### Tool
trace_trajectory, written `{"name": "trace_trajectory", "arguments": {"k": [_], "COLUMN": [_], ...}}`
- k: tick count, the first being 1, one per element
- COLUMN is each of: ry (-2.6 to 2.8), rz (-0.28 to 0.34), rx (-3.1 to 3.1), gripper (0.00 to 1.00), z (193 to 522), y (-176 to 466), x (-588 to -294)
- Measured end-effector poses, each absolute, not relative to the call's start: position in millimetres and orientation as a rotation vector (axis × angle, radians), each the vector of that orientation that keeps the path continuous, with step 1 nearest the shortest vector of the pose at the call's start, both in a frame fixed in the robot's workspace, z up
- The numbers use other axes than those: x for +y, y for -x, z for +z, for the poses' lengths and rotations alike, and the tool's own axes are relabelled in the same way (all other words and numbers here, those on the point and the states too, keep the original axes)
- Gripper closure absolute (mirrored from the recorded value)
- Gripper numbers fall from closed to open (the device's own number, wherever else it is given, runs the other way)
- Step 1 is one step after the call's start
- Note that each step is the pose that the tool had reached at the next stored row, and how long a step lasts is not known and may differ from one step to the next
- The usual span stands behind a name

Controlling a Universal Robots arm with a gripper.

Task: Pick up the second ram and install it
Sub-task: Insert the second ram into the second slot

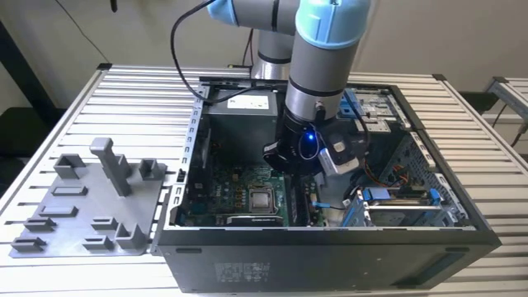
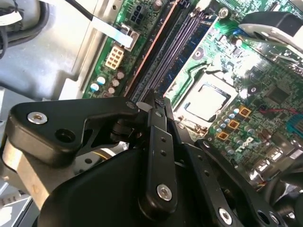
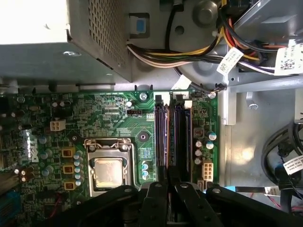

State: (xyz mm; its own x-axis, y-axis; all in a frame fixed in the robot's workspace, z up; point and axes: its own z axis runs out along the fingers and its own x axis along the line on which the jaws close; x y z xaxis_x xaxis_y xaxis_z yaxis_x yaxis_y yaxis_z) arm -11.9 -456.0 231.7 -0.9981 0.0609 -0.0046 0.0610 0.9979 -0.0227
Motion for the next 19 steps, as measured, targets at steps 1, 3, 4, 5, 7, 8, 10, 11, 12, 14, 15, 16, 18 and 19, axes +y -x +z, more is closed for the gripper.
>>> {"name": "trace_trajectory", "arguments": {"k": [1,3,4,5,7,8,10,11,12,14,15,16,18,19], "ry": [-0.095,-0.096,-0.096,-0.096,-0.096,-0.096,-0.096,-0.096,-0.096,-0.096,-0.096,-0.096,-0.096,-0.096], "rz": [-0.036,-0.036,-0.036,-0.036,-0.036,-0.036,-0.036,-0.037,-0.036,-0.037,-0.037,-0.037,-0.037,-0.037], "rx": [3.136,3.136,3.136,3.136,3.136,3.136,3.136,3.136,3.136,3.136,3.136,3.136,3.136,3.136], "gripper": [0.87,0.87,0.87,0.87,0.87,0.87,0.87,0.87,0.87,0.87,0.87,0.87,0.87,0.87], "z": [231.0,230.0,229.6,229.2,229.1,228.8,228.1,228.0,227.3,227.0,227.0,227.0,227.0,227.0], "y": [11.9,12.0,12.0,12.0,11.8,11.7,11.7,11.7,11.6,11.6,11.6,11.6,11.6,11.6], "x": [-456.0,-456.0,-456.0,-456.0,-456.1,-456.1,-456.1,-456.1,-456.0,-456.1,-456.1,-456.1,-456.1,-456.1]}}
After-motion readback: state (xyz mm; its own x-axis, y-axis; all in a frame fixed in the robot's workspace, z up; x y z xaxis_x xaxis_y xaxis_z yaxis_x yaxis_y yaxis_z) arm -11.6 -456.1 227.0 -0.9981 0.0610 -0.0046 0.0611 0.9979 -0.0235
